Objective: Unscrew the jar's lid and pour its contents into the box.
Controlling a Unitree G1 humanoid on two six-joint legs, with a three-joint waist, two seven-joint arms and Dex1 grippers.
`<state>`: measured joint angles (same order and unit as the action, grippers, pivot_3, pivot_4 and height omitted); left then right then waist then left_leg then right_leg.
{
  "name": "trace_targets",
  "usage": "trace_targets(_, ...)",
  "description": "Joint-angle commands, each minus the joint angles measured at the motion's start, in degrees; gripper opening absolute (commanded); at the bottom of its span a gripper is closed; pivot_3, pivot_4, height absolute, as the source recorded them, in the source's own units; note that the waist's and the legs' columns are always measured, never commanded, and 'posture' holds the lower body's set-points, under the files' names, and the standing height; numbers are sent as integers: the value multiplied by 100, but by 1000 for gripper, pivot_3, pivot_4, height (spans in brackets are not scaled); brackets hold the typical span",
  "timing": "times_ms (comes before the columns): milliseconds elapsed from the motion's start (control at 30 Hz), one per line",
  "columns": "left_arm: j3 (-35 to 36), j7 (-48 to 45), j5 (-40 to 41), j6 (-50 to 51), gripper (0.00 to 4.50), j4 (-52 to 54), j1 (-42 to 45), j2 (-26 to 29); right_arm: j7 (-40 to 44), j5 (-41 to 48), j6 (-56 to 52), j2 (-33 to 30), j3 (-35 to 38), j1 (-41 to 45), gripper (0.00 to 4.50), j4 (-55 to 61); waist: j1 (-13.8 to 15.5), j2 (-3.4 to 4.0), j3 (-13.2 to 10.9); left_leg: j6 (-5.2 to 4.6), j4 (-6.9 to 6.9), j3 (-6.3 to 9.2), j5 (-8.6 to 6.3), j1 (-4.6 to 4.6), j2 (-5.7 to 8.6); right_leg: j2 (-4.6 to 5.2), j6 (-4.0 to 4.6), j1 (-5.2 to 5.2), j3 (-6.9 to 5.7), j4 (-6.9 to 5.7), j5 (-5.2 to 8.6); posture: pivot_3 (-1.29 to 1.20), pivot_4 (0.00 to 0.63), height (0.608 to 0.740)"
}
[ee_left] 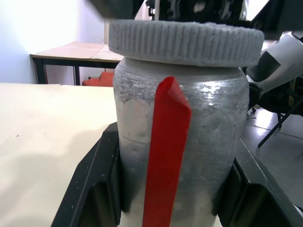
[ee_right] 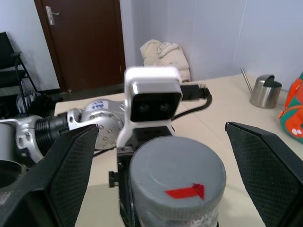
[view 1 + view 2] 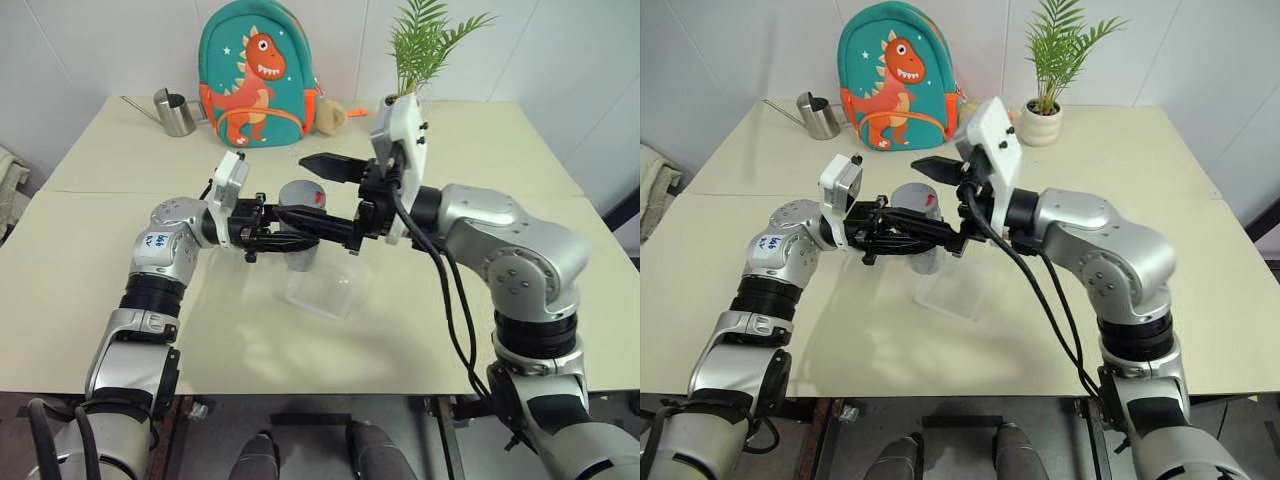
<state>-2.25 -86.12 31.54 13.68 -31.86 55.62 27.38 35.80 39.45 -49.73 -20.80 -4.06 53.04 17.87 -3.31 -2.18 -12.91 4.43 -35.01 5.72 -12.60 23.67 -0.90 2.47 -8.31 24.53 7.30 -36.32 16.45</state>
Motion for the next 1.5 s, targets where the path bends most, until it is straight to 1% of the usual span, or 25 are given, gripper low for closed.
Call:
trace_targets(33,37,-638,126,-31,1998,288,68,41,164,-141,407,119,5,295,4500,-229,-7,0,0,0,0,0,0,0,0,0,0,0,0,-1,0,0,150,740)
trace_targets(267,45,-604,92,16,1998,412,-8,58,366,-393,717,329,-150,411,4500,-671,-12,1,0,0,3,0,0,-1,0,-1,0,1,0,-1,0,0,150,740)
trace_targets(533,61,-566,82,26,1998,427,-20,62,394,-474,763,532,-201,409,4500,-756,-12,1,0,0,2,1,0,-1,-1,-1,0,1,0,-4,0,0,150,740)
trace_targets(700,64,-561,83,23,1998,439,-28,58,396,-605,818,531,-215,348,4500,-834,-12,1,0,0,2,0,0,-1,-1,-1,0,1,0,-4,0,0,150,740)
trace_targets(933,75,-538,83,13,1998,436,-28,46,407,-799,817,316,-139,260,4500,-822,-11,1,-1,0,2,1,0,-1,-1,-2,0,1,0,-4,0,0,150,740)
trace_targets(1500,85,-543,46,-29,1998,404,-48,24,240,-528,272,-549,247,-107,4500,-43,-7,1,0,0,2,0,0,-1,-1,-1,0,1,0,-2,0,0,150,740)
